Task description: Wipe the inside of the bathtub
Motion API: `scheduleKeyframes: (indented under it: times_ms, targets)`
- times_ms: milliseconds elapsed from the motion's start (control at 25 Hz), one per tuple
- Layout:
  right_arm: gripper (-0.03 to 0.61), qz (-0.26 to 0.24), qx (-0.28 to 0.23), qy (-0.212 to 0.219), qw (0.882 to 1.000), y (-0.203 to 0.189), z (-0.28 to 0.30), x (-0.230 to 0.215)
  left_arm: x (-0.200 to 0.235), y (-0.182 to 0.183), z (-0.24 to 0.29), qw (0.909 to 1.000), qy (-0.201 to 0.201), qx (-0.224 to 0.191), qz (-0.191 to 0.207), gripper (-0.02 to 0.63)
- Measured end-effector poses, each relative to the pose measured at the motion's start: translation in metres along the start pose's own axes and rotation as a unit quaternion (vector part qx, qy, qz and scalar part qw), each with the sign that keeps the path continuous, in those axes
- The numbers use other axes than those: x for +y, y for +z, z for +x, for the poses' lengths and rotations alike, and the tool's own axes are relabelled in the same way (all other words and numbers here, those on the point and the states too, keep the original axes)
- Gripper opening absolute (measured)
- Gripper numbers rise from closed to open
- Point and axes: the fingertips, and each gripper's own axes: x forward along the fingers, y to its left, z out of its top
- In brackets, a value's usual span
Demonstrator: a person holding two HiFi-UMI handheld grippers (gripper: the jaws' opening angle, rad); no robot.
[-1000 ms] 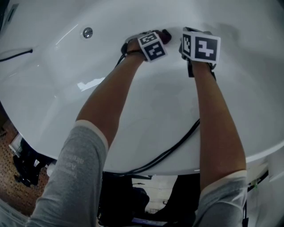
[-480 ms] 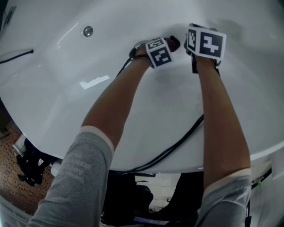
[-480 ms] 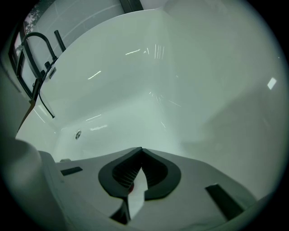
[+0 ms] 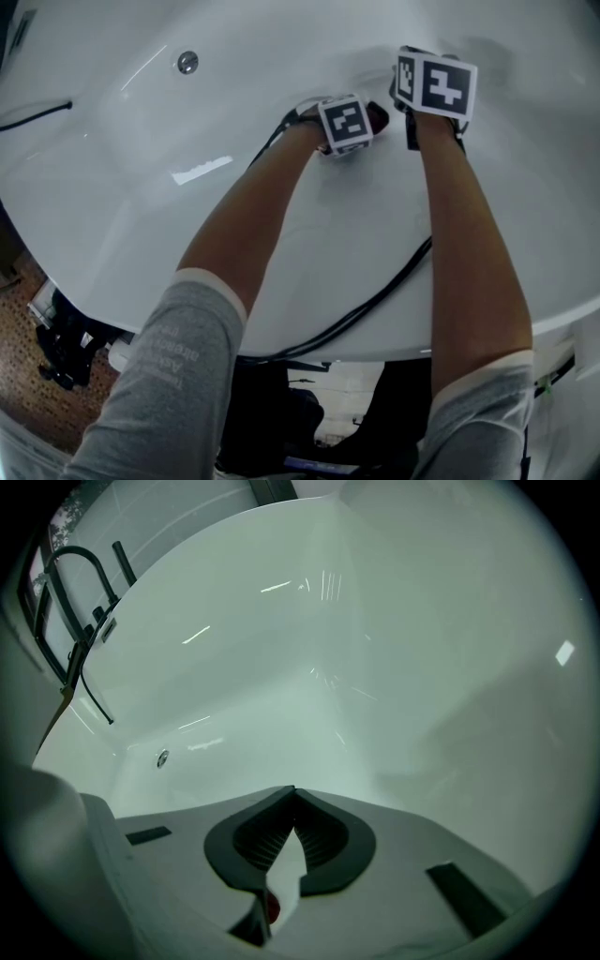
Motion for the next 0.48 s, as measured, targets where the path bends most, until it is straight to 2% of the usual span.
scheduleKeyframes:
  times_ms: [80, 160, 240, 480]
  targets:
    - [0.006, -0.007, -0.001, 0.001, 1.0, 0.003, -0.001, 0.002, -0.005, 0.009, -0.002, 0.9996, -0.019, -0.02, 0.005, 0.03]
    - [0.006, -0.012, -0.002, 0.003, 1.0, 0.005, 0.0, 0.006, -0.016, 0.021, -0.004, 0.997, -0.055, -0.053, 0.009, 0.026]
    - [0.006, -0.016, -0.001, 0.008, 1.0, 0.003, -0.001, 0.013, -0.025, 0.023, -0.009, 0.9953, -0.074, -0.061, 0.013, 0.025]
    - [0.006, -0.03, -0.009, -0.003, 1.0, 0.013, -0.032, 0.018, -0.053, 0.031, -0.04, 0.9931, -0.089, -0.073, 0.021, 0.025]
